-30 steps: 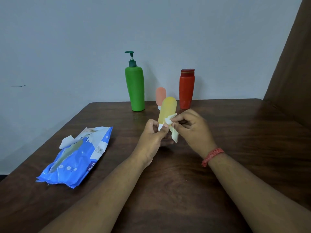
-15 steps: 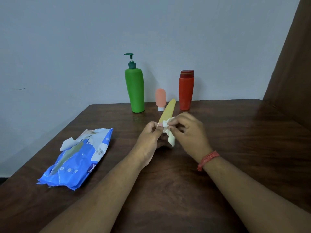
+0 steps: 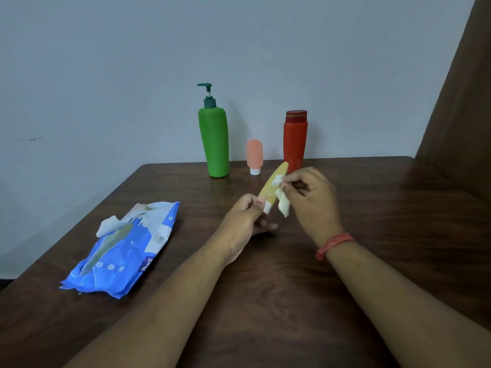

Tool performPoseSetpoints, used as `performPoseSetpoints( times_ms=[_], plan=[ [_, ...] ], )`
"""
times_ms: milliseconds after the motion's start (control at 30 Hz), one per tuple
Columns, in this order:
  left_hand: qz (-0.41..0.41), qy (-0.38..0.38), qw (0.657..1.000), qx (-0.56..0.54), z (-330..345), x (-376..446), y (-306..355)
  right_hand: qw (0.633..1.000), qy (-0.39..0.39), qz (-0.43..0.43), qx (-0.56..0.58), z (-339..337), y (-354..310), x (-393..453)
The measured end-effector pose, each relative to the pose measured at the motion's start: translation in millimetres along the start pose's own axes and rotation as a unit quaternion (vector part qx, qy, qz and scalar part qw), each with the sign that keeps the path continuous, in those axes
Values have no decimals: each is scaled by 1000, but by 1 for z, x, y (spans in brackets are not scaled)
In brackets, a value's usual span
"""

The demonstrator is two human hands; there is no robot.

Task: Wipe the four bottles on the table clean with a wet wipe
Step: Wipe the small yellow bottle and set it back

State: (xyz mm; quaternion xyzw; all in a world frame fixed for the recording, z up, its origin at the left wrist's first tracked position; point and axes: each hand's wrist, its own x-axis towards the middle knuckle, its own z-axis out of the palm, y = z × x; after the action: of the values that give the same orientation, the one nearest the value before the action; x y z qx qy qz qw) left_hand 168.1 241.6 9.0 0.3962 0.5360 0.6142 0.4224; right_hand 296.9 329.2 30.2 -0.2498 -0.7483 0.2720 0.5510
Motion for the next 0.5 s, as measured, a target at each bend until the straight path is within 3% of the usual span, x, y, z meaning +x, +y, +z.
performPoseSetpoints(
  times_ms=[167,267,333,500],
  plan=[
    [-10,-52,994,98,7,-3,1,984,116,115,73,-19,15,13],
    [-10,-43,997,65,6,-3,0,980,79,139,118,-16,10,8],
    [-11,-27,1000,7,6,-2,-1,987,28,111,115,-7,2,1],
    [-25,5,997,-69,1,0,1,996,-73,-59,-12,5,0,-10]
  ],
)
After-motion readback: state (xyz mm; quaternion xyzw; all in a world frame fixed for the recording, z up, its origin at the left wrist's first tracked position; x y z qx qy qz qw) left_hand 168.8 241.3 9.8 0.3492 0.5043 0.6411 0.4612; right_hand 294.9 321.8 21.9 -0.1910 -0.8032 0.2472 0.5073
